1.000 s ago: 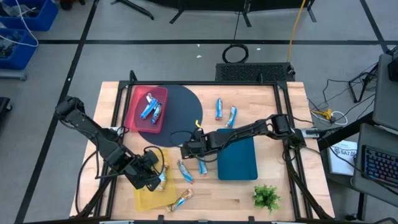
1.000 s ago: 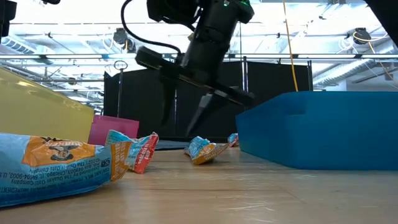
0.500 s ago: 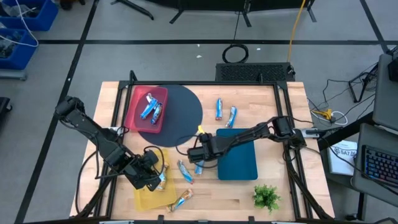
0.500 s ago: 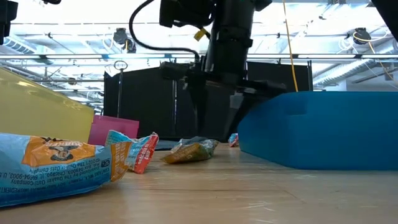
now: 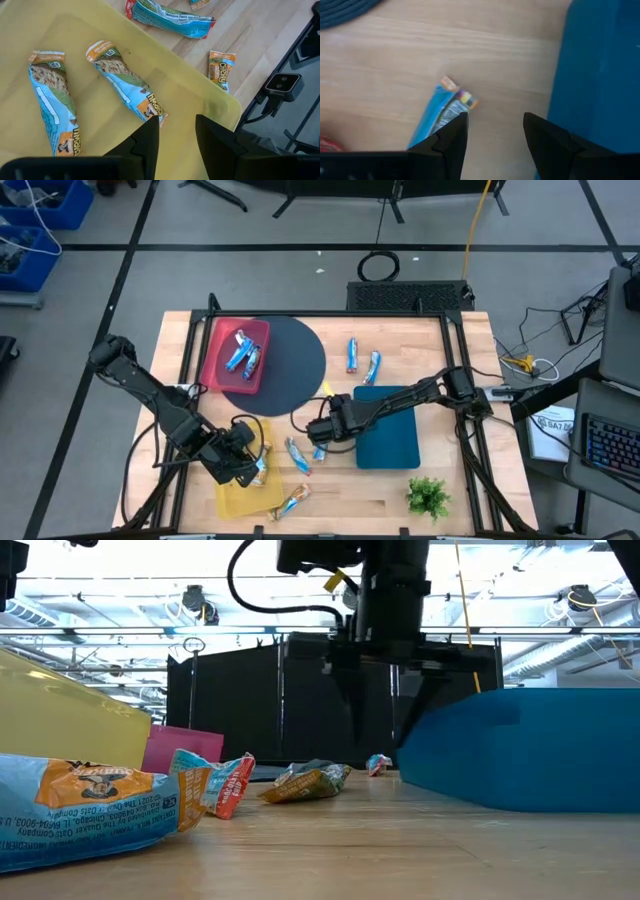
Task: Pick and place Granola Bars by type
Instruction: Adjust the blue bin on the table, then put the top yellow granola bar into the yellow bin
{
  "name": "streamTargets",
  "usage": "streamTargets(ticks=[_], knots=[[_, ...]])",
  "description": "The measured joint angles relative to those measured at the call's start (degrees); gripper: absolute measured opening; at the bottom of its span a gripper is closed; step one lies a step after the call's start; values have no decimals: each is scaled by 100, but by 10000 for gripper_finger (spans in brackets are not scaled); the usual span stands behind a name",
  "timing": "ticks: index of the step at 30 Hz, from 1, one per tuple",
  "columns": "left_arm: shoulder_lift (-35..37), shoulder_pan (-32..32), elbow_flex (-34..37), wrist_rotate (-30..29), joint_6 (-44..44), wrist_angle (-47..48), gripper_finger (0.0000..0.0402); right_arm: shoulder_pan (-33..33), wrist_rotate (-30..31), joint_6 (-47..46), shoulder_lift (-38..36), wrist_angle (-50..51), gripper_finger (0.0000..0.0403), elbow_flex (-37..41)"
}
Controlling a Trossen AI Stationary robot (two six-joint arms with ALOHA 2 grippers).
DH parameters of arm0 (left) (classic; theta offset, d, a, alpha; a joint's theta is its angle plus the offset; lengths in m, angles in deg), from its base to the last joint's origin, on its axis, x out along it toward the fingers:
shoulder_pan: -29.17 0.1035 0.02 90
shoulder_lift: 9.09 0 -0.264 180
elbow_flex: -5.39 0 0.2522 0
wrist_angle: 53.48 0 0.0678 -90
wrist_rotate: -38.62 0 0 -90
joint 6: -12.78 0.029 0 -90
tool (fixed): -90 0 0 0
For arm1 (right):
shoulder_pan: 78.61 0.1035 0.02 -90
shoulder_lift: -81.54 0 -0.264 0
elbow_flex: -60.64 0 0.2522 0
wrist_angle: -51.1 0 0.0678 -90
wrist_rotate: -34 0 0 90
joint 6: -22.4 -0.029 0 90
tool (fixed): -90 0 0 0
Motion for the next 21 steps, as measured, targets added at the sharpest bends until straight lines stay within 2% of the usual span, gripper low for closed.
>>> streamTargets(ticks=[6, 11, 19, 21], knots=[[-1, 0, 0, -7, -16, -5, 131, 136, -6, -441, -12, 527, 183, 0], [-1, 53, 0, -46, -15, -21, 131, 246, -163, -177, -47, -516, 183, -2], [-1, 149, 0, 105, 10, -26, 131, 242, 4, -551, 24, -950, 183, 104], [-1, 150, 0, 105, 22, -26, 131, 201, 19, -621, 13, -1315, 183, 217]])
